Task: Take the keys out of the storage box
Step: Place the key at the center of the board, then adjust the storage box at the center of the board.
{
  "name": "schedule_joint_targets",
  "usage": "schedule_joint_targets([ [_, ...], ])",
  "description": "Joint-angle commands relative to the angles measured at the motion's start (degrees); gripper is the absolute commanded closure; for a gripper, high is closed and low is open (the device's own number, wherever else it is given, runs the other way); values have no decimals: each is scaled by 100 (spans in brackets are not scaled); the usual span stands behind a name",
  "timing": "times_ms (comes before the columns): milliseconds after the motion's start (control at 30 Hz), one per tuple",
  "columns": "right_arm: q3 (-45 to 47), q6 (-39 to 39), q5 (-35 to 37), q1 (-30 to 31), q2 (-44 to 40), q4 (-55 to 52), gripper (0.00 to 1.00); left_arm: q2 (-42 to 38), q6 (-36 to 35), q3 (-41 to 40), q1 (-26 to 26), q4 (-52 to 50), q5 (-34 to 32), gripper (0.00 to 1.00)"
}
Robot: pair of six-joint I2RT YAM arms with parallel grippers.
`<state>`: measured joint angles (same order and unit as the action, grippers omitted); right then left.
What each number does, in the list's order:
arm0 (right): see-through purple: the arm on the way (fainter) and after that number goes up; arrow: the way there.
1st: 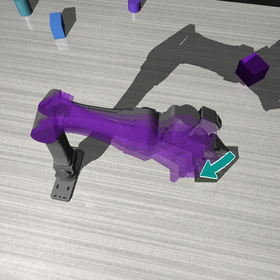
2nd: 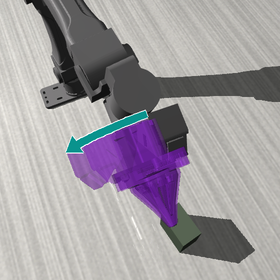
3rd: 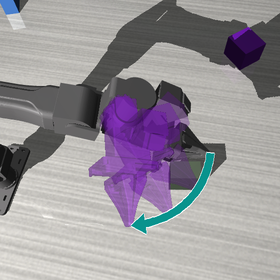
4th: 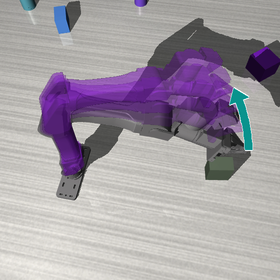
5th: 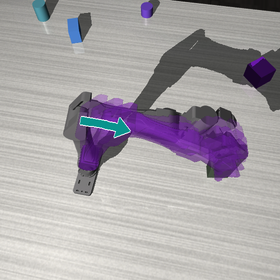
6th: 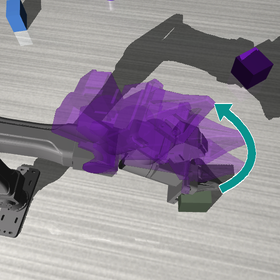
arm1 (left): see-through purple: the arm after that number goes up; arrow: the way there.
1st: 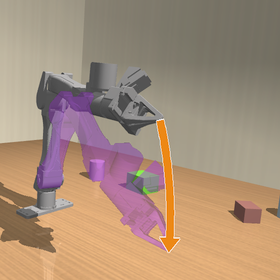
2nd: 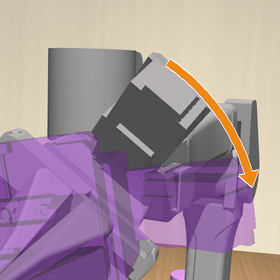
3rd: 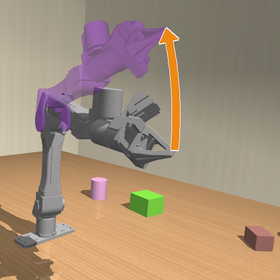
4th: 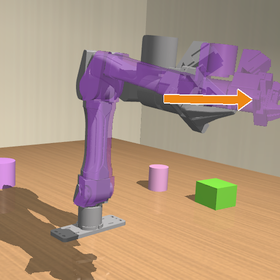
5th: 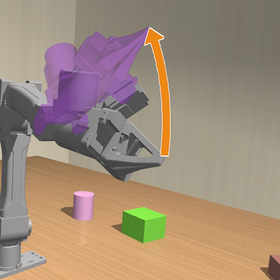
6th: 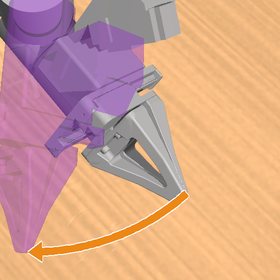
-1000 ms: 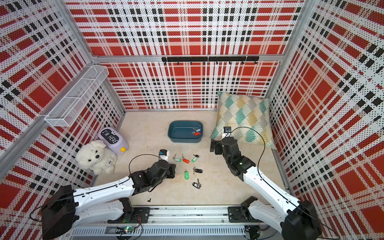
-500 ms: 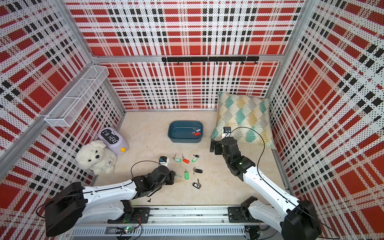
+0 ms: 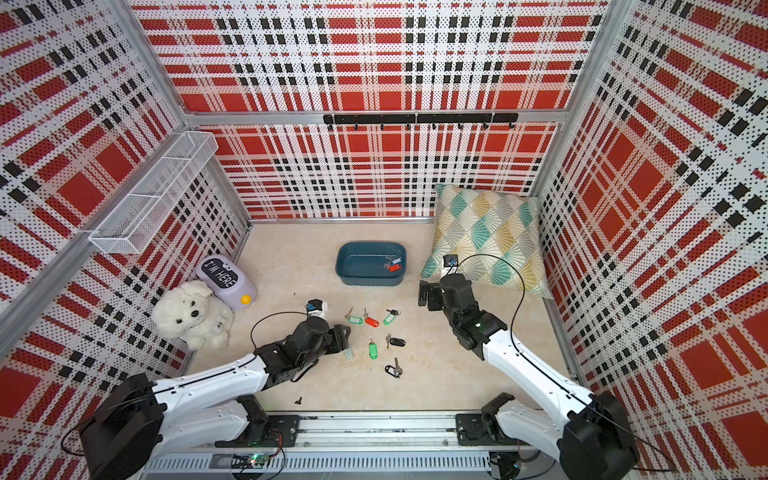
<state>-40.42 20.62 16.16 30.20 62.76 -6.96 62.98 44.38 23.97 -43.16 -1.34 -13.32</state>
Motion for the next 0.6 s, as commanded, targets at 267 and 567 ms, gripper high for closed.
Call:
schedule_joint_targets([
  [267, -317, -569, -1177, 199, 576, 358, 0, 1067, -749, 1625, 1850, 799, 585, 14],
  [567, -1330, -1038, -1870, 377, 1944, 503, 0, 3275, -672, 3056, 2361, 1894, 1826, 7],
])
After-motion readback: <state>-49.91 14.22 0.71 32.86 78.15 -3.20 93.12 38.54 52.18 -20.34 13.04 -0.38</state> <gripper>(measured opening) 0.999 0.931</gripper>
